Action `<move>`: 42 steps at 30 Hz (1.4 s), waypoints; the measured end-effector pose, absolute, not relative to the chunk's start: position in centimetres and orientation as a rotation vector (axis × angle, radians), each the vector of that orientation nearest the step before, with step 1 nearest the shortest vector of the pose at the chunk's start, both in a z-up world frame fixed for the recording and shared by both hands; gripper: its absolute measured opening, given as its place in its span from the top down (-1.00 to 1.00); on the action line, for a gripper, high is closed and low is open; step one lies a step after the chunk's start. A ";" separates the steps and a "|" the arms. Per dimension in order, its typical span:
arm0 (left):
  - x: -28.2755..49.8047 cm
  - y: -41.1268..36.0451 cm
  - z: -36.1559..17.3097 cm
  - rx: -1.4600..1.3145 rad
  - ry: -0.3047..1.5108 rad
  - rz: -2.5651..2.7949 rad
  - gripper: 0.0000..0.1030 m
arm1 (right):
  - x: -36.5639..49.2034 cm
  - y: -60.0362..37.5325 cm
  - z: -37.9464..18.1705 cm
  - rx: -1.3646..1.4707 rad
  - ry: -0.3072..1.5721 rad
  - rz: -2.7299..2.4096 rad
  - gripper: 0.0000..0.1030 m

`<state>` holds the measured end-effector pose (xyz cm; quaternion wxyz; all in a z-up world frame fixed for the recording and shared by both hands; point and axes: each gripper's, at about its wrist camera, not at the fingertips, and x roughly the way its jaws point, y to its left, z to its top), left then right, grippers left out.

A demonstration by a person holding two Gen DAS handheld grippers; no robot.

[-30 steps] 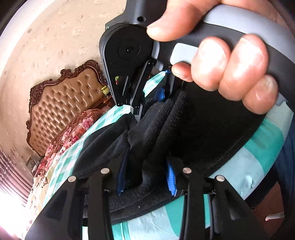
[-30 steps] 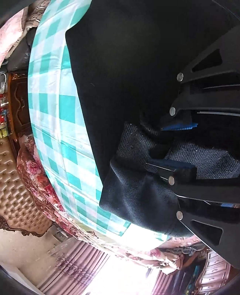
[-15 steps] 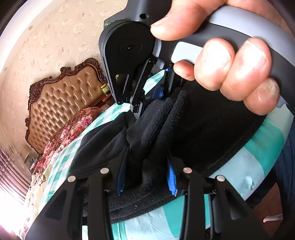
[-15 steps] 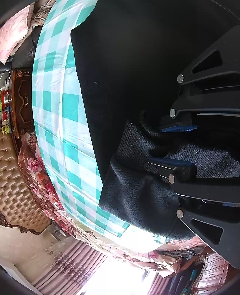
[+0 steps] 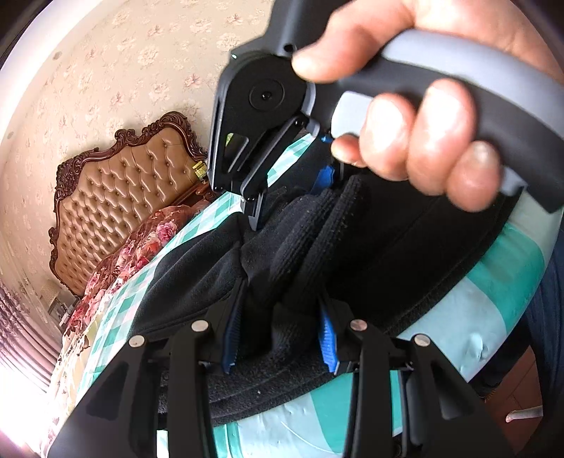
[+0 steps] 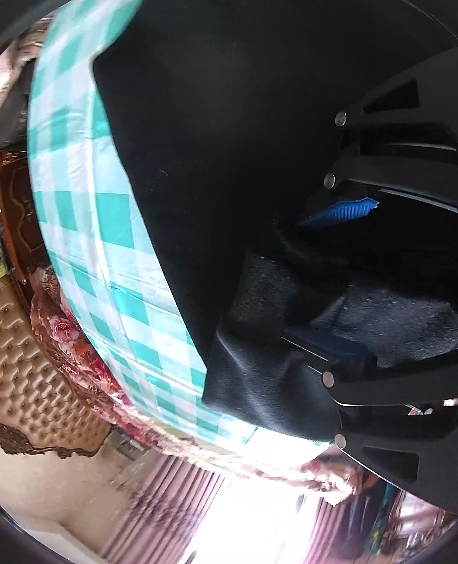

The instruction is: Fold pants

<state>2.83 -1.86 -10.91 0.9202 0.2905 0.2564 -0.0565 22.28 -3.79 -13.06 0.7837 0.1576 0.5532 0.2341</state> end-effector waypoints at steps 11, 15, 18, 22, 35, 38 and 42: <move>3.8 -4.7 -4.6 0.614 0.415 -0.125 0.32 | 22.6 -6.5 -5.0 0.318 1.026 0.587 0.73; 4.5 -7.7 -4.8 0.618 0.402 -0.205 0.32 | 22.1 -9.7 -3.8 0.285 0.989 0.521 0.73; 5.2 -9.6 -7.3 0.647 0.479 -0.269 0.32 | 22.8 -11.6 -7.2 0.292 1.063 0.468 0.74; 5.1 -10.8 -10.0 0.746 0.500 -0.290 0.31 | 23.1 -13.1 -11.3 0.334 1.111 0.449 0.74; 5.5 -9.1 -8.1 0.601 0.513 -0.321 -0.38 | 23.0 -13.7 -11.3 0.199 1.041 0.375 0.55; 3.9 -5.8 -4.7 0.433 0.486 -0.307 -0.39 | 22.6 -13.8 -10.2 0.144 1.002 0.317 0.49; 3.1 3.2 -0.6 0.070 0.485 -0.180 0.35 | 20.1 -14.8 -6.0 0.098 0.849 0.204 0.11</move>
